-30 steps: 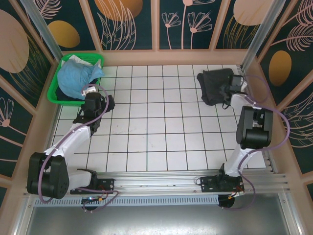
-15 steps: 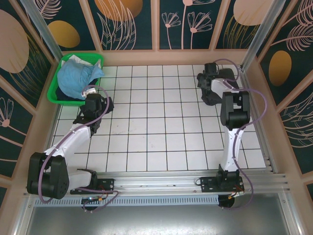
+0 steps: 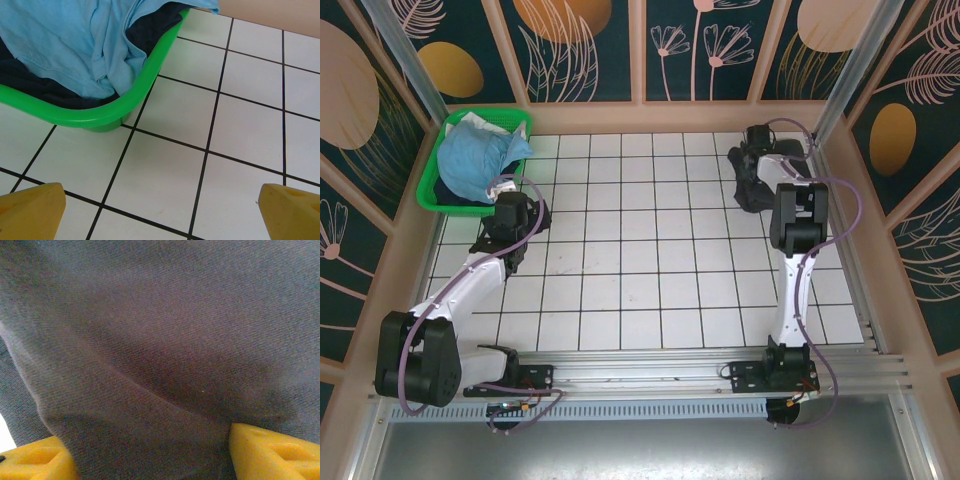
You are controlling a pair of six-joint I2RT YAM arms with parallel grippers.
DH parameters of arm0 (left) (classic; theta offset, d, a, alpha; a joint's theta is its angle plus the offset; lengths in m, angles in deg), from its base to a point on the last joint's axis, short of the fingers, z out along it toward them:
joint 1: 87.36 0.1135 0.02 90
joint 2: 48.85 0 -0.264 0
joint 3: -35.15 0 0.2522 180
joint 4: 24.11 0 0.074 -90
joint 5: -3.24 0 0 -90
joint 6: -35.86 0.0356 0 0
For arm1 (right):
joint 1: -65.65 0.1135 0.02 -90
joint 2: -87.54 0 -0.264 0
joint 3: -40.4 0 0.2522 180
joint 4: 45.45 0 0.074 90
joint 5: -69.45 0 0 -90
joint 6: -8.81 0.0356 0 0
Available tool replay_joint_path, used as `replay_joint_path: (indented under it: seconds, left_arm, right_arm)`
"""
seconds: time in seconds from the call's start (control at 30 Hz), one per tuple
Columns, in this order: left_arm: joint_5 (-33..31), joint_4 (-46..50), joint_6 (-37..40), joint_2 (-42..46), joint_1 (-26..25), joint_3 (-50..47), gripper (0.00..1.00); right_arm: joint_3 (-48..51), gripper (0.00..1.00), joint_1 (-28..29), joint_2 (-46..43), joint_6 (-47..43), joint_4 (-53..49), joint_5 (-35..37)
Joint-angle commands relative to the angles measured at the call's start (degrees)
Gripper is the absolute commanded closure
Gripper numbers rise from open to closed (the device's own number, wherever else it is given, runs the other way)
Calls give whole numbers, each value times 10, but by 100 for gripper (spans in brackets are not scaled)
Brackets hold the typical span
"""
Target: Fold and stack the t-shirts
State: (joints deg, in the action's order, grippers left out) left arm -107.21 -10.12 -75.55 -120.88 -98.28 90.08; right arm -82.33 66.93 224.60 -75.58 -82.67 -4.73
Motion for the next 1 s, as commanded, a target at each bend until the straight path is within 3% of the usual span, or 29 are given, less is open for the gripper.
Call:
replay_joint_path:
  seconds: [0.0,0.23,0.3,0.47,0.6,0.7,0.73,0.8,0.9,0.97]
  left_arm:
    - [-11,3,8,10,3,-3,1]
    - [-5,3,10,2,3,7,1]
    - [7,-9,7,0,4,3,1]
    - [85,-148,3,21,3,-69,2]
    - [16,-176,24,43,4,-80,2]
    - [-5,-303,47,98,4,-154,1]
    - [-7,-343,53,112,5,-179,2]
    - [38,-411,141,122,5,-219,2]
    - [0,-382,175,70,5,-195,1]
    - [-29,-370,184,10,5,-176,2]
  right_arm:
    - [-25,31,-13,28,-15,-23,-19]
    - [-61,26,-9,35,1,-47,-18]
    - [-47,21,2,3,5,-40,-19]
    - [5,8,30,-109,59,-23,9]
    - [162,1,51,-247,68,78,26]
    - [362,1,56,-381,65,238,21]
    - [426,1,53,-423,62,298,7]
    - [561,1,40,-497,47,426,-19]
    - [724,1,29,-538,5,619,-23]
    - [752,1,14,-519,17,648,-28]
